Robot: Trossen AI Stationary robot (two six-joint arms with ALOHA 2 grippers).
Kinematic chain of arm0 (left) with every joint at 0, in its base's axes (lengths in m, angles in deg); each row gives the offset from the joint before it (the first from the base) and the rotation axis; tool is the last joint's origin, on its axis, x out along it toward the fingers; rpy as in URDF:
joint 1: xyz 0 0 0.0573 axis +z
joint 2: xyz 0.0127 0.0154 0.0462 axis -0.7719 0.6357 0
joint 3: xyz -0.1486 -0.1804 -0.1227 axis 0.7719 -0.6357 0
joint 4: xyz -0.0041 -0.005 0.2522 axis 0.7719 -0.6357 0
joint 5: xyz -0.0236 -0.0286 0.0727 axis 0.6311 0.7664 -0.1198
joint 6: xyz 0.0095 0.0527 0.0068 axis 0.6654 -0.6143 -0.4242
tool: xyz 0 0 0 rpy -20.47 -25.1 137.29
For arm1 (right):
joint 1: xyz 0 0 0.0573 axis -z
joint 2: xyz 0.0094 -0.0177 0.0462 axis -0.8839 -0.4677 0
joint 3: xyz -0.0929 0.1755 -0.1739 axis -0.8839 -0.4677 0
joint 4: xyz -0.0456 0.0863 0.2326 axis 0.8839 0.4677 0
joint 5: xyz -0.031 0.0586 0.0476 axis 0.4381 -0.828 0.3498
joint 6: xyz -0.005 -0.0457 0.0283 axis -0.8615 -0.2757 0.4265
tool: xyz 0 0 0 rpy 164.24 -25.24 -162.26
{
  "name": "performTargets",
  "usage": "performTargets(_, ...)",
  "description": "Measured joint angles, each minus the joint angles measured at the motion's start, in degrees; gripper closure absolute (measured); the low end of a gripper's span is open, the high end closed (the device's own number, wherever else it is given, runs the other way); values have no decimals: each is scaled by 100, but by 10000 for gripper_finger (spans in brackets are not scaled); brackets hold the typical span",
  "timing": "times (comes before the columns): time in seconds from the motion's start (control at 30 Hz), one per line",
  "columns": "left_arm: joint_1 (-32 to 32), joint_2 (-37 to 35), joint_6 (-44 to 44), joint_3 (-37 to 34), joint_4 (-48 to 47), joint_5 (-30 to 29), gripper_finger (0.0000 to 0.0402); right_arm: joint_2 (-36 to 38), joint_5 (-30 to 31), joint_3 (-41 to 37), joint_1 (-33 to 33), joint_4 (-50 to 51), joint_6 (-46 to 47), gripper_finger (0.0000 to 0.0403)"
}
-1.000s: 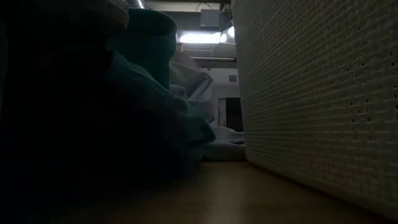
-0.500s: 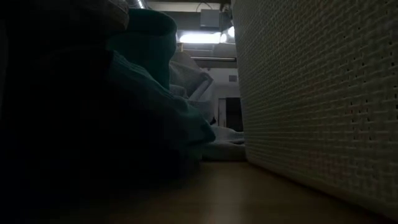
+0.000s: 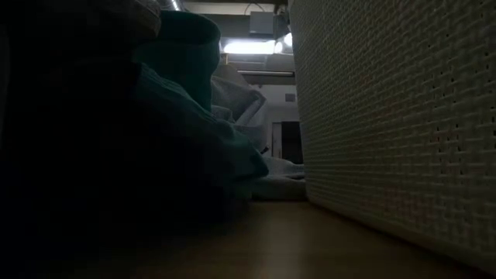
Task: Sort clothes
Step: Put the gray piece of clothing into the bottom white bin
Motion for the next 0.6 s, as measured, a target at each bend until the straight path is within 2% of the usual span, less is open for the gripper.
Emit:
performTargets(0.1, -66, -284, 101, 265, -741, -2, 240, 7, 774, 37, 0, -348, -704, 162)
performTargets(0.23, -153, -762, 375, 600, -2054, -2, 241, -39, 1953, -3, 66, -1021, -1761, 162)
performTargets(0.3, -165, -1010, 680, 676, -2489, -4, 244, -88, 2243, -99, 186, -1469, -2226, 162)
performTargets(0.43, -248, -1426, 1141, 673, -3278, -15, 251, -316, 2076, -229, 636, -2434, -2767, 162)
performTargets(0.5, -310, -1560, 1403, 665, -3707, -7, 253, -497, 1799, -232, 882, -2736, -2928, 162)
performTargets(0.6, -359, -1620, 1651, 573, -3856, -17, 254, -850, 1229, -234, 1250, -2988, -3105, 162)
